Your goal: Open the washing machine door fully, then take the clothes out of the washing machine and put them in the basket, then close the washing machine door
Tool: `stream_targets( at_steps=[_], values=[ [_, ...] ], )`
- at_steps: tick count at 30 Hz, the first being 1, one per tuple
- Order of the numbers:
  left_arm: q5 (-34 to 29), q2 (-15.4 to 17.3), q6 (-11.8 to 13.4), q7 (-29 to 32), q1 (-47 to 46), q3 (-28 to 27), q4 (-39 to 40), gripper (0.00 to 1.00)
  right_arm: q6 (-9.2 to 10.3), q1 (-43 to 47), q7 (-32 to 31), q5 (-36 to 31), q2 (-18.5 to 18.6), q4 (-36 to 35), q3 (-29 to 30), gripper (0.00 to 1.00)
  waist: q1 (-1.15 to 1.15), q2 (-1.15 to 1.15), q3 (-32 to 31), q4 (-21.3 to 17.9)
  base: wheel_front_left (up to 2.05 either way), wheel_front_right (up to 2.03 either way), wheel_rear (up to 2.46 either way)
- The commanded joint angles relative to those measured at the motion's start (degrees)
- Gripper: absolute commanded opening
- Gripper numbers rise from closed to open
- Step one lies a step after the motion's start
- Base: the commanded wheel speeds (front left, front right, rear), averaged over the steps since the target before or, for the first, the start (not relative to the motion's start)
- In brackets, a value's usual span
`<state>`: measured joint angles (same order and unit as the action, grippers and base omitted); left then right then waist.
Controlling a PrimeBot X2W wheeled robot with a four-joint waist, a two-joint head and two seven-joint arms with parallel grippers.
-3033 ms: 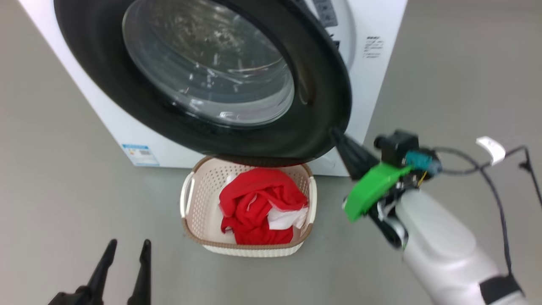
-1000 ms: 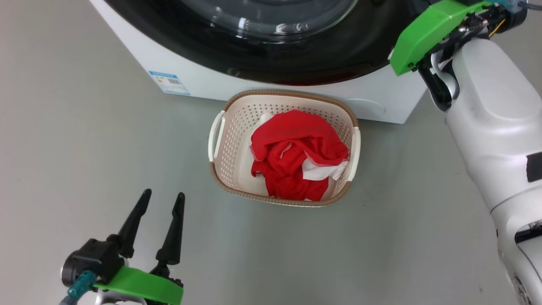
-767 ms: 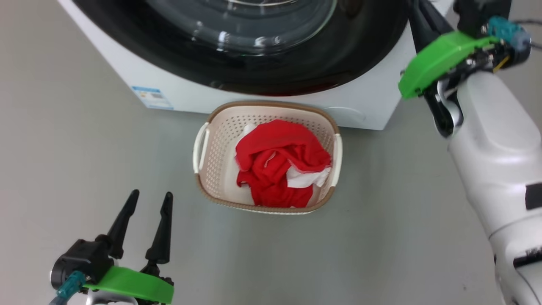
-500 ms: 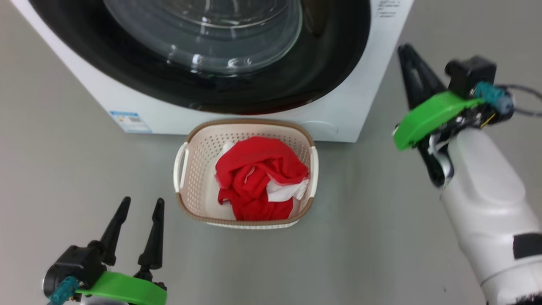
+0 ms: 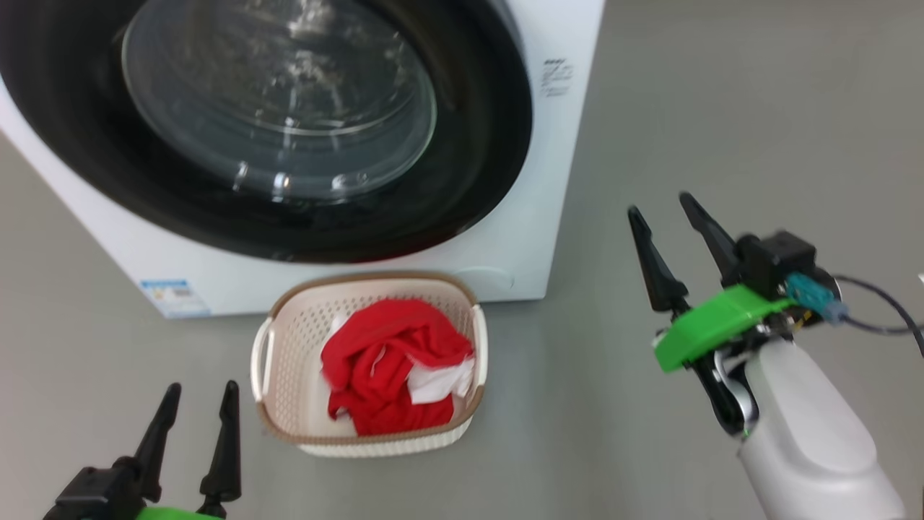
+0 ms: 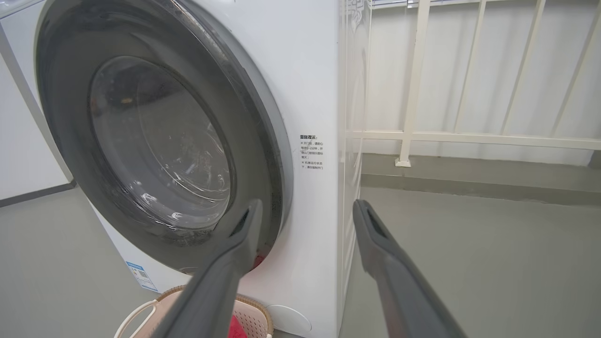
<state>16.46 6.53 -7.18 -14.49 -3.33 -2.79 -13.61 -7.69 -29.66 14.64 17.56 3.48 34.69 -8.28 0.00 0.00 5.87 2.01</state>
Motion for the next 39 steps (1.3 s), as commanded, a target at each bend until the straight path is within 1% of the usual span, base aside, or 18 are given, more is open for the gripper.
stream_targets(
  at_steps=[1,5,13,17,19,25,30,39],
  values=[
    [-0.95,0.71,-0.31,-0.51,0.14,-2.73,1.99,1.00,0.20,1.85,0.36,-0.06,-0.59,-3.05,0.10,1.00,0.00,0.00,-3.24,-2.89,0.00,0.00,0.00],
    [-1.53,0.41,-0.31,-0.51,1.15,-3.49,2.46,1.00,0.20,5.02,0.36,-0.41,-0.59,-5.39,2.30,1.00,0.00,0.00,-4.62,-3.65,0.00,0.00,0.00],
    [-2.11,-0.36,-0.31,-0.51,2.95,-4.48,3.45,1.00,0.20,13.98,0.36,-1.72,-0.60,-13.20,8.26,1.00,0.00,0.00,-6.52,-4.47,0.00,0.00,0.00],
    [-1.40,-0.80,-0.31,-0.51,4.51,-5.40,3.72,1.00,0.20,18.55,0.36,-2.21,-0.60,-17.47,8.37,1.00,0.00,0.00,-7.22,-4.99,0.00,0.00,0.00],
    [-0.90,-0.99,-0.31,-0.51,5.22,-5.65,4.00,1.00,0.20,20.74,0.36,-3.77,-0.60,-19.66,7.98,1.00,0.00,0.00,-7.48,-5.12,0.00,0.00,0.00],
    [-0.72,-0.82,-0.31,-0.51,6.90,-5.53,5.21,1.00,0.20,25.67,0.36,-4.63,-0.60,-24.32,8.23,1.00,0.00,0.00,-8.42,-5.22,0.00,0.00,0.00],
    [-0.94,-0.84,-0.31,-0.51,8.57,-5.85,5.76,1.00,0.20,28.01,0.36,-3.05,-0.60,-25.65,8.13,1.00,0.00,0.00,-9.31,-5.47,0.00,0.00,0.00],
    [-1.64,-1.09,-0.31,-0.51,10.02,-6.20,5.93,1.00,0.20,29.10,0.36,-3.18,-0.60,-26.08,7.85,1.00,0.00,0.00,-9.80,-5.56,0.00,0.00,0.00]
  ],
)
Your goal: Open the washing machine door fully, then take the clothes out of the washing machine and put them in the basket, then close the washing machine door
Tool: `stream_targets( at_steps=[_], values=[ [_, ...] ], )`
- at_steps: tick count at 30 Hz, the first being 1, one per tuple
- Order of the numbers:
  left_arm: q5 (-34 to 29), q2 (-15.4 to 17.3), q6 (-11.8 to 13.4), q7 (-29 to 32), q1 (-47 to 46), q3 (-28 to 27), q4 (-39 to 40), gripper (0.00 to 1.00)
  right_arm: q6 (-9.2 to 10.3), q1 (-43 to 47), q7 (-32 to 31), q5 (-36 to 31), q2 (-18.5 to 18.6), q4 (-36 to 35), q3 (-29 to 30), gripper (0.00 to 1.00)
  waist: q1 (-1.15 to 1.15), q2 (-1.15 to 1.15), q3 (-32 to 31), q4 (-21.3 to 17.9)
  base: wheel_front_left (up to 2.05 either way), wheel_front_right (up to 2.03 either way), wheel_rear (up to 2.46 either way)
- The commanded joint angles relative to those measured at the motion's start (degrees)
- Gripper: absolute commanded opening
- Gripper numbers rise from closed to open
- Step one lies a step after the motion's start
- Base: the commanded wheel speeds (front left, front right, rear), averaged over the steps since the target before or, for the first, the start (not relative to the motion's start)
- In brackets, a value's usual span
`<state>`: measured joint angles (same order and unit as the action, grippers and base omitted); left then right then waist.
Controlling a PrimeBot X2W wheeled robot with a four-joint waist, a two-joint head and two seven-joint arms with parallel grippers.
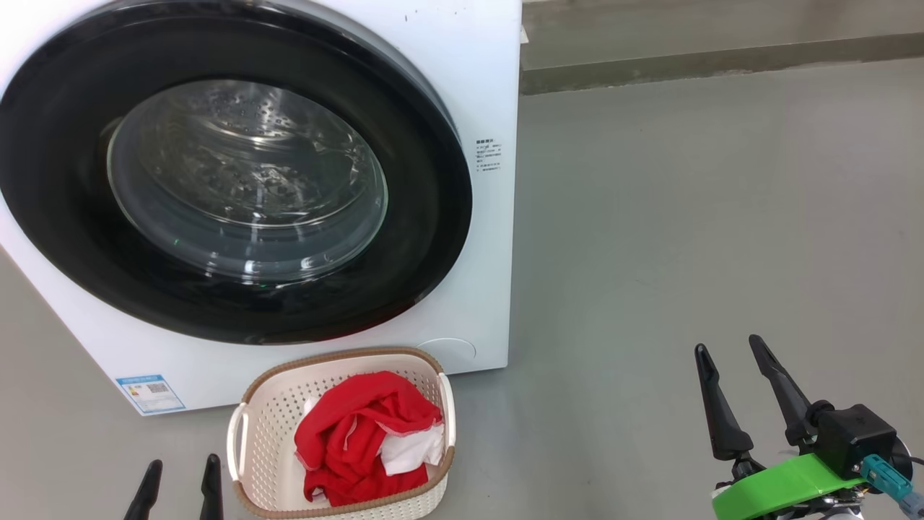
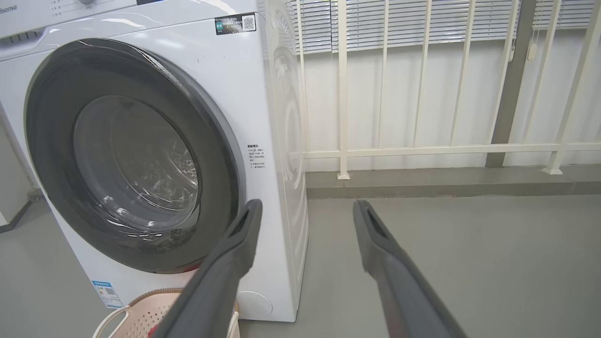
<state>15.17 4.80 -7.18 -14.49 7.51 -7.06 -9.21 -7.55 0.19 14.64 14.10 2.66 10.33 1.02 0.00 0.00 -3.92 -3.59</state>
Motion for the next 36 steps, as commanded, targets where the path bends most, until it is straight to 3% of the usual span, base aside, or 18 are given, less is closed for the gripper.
stream_targets(
  at_steps=[1,6,7,15,19,24,36],
  values=[
    [-0.39,0.62,-0.31,-0.51,-0.83,-1.95,1.48,1.00,0.06,-0.67,0.36,0.21,0.22,-1.75,-1.41,1.00,0.00,0.00,-0.05,0.09,0.00,0.00,0.00],
    [-0.72,0.61,-0.31,-0.51,-0.85,-1.90,0.93,1.00,0.06,0.01,0.36,-0.35,0.21,-1.67,-1.17,1.00,0.00,0.00,-0.33,0.58,0.00,0.00,0.00],
    [-0.33,-0.02,0.00,0.00,0.48,-0.02,-0.33,0.00,0.00,1.13,0.00,-0.19,-0.02,-0.14,0.07,0.00,0.00,0.00,-0.31,0.55,0.00,0.00,0.00],
    [1.05,-1.25,0.07,0.90,0.67,0.22,-3.86,0.00,0.00,2.77,-0.43,1.32,-0.69,3.18,0.02,0.00,0.01,0.00,-0.29,0.64,0.00,0.00,0.00],
    [3.55,-1.28,0.06,1.61,0.22,0.20,-3.83,0.00,0.00,2.52,-1.10,3.85,-0.65,3.10,0.21,0.00,0.13,0.00,-0.24,0.76,0.00,0.00,0.00],
    [6.67,-1.30,0.04,2.36,-0.28,0.30,-3.81,0.00,0.01,2.18,-1.94,6.99,-0.60,3.12,0.41,0.00,0.01,0.00,0.03,0.88,0.00,0.00,0.00],
    [14.10,-1.37,0.00,4.25,-1.68,0.39,-3.87,0.00,0.01,1.26,-3.94,14.51,-0.49,3.19,0.93,0.00,0.00,0.00,0.49,1.16,0.00,0.00,0.00]
  ],
)
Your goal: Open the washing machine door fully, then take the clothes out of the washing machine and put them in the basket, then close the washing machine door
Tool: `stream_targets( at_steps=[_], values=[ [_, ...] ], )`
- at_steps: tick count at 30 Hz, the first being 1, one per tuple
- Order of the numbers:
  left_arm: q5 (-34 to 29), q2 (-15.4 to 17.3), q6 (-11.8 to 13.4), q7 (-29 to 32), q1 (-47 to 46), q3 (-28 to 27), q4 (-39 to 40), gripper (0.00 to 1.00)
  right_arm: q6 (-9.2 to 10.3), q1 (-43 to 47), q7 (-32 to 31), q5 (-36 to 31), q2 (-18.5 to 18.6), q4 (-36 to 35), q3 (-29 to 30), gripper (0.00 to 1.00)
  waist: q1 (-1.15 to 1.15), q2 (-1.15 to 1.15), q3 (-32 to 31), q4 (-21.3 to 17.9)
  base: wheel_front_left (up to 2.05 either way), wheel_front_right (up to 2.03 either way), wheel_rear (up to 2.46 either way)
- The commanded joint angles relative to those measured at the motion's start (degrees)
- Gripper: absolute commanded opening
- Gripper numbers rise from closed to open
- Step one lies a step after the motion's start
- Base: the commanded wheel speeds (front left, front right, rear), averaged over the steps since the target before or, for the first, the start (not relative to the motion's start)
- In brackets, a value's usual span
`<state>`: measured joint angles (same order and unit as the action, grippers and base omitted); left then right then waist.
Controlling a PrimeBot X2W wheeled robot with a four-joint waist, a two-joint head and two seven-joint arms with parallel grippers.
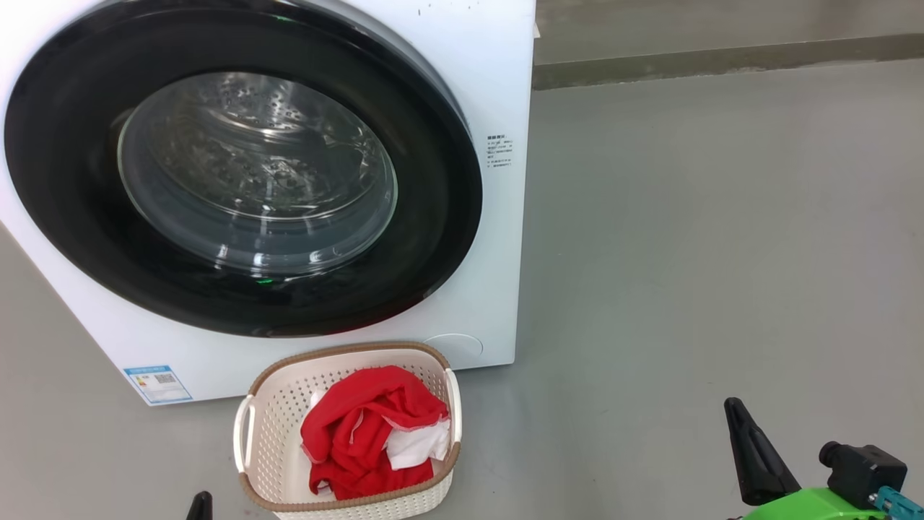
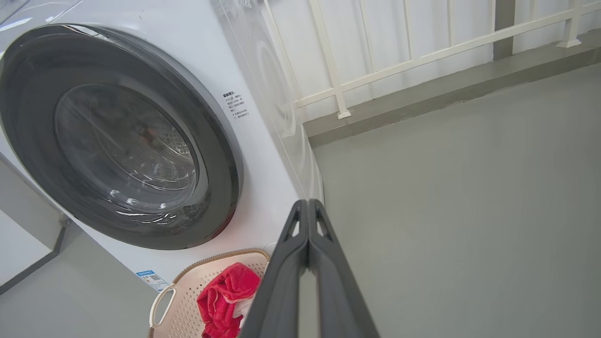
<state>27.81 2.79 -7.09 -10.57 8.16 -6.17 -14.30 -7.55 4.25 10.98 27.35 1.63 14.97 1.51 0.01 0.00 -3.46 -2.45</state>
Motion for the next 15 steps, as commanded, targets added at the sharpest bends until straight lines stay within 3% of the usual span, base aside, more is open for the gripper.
stream_targets(
  at_steps=[1,15],
  values=[
    [2.07,0.64,-0.09,0.50,-2.44,-0.50,1.21,0.00,0.01,-2.88,-0.45,1.89,0.55,-1.45,0.47,0.00,-0.01,0.00,0.06,0.05,0.00,0.00,0.00],
    [11.37,0.56,-0.13,2.97,-4.21,-0.47,1.07,0.00,0.02,-4.00,-2.97,11.29,0.68,-1.37,1.13,0.00,-0.01,0.00,0.60,0.41,0.00,0.00,0.00]
  ],
)
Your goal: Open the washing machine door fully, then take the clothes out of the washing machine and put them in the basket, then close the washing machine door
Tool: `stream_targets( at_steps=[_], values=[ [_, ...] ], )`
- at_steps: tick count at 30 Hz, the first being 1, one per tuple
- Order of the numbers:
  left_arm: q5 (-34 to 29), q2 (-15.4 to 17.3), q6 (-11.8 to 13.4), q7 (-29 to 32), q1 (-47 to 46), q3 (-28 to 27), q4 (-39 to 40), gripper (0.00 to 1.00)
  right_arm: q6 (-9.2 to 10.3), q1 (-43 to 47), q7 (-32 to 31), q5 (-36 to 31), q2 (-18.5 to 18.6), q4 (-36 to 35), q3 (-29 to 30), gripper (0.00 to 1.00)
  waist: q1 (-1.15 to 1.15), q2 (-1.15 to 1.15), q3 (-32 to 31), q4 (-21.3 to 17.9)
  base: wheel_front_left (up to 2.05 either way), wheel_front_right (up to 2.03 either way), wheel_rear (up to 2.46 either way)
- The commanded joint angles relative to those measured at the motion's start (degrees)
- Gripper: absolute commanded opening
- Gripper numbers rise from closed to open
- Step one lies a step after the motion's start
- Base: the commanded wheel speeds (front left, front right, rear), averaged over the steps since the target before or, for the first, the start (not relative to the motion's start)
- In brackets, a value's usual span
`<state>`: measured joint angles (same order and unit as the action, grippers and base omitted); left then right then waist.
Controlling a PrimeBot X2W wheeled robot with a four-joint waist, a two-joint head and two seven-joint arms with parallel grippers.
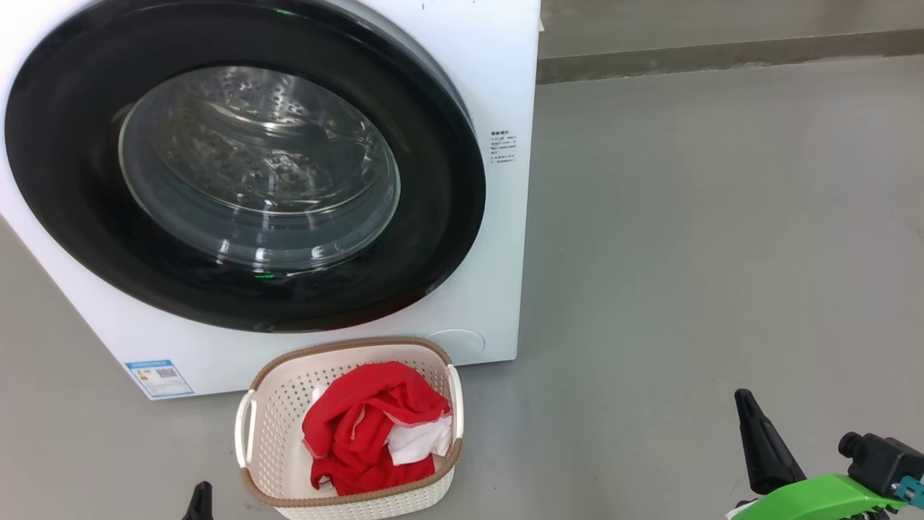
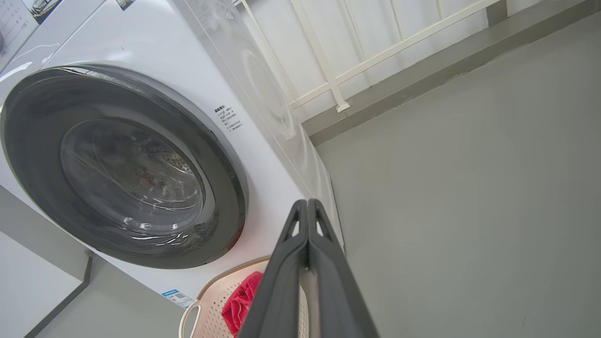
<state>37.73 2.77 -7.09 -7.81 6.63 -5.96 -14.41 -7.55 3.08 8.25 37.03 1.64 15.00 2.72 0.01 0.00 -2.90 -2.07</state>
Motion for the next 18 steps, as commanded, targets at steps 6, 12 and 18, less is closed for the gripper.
stream_targets(
  at_steps=[6,12,18],
  values=[
    [4.56,0.54,-0.15,1.03,-3.28,-0.67,1.13,0.00,0.02,-3.22,-1.08,4.76,0.71,-1.38,0.14,0.00,-0.01,0.00,0.22,0.15,0.00,0.00,0.00],
    [8.25,0.51,-0.17,2.01,-3.99,-0.67,1.08,0.00,0.03,-3.67,-2.09,8.50,0.75,-1.35,0.41,0.00,-0.01,0.00,0.43,0.29,0.00,0.00,0.00],
    [11.94,0.48,-0.18,3.00,-4.70,-0.66,1.02,0.00,0.03,-4.11,-3.10,12.24,0.80,-1.32,0.67,0.00,-0.01,0.00,0.64,0.43,0.00,0.00,0.00]
  ],
)
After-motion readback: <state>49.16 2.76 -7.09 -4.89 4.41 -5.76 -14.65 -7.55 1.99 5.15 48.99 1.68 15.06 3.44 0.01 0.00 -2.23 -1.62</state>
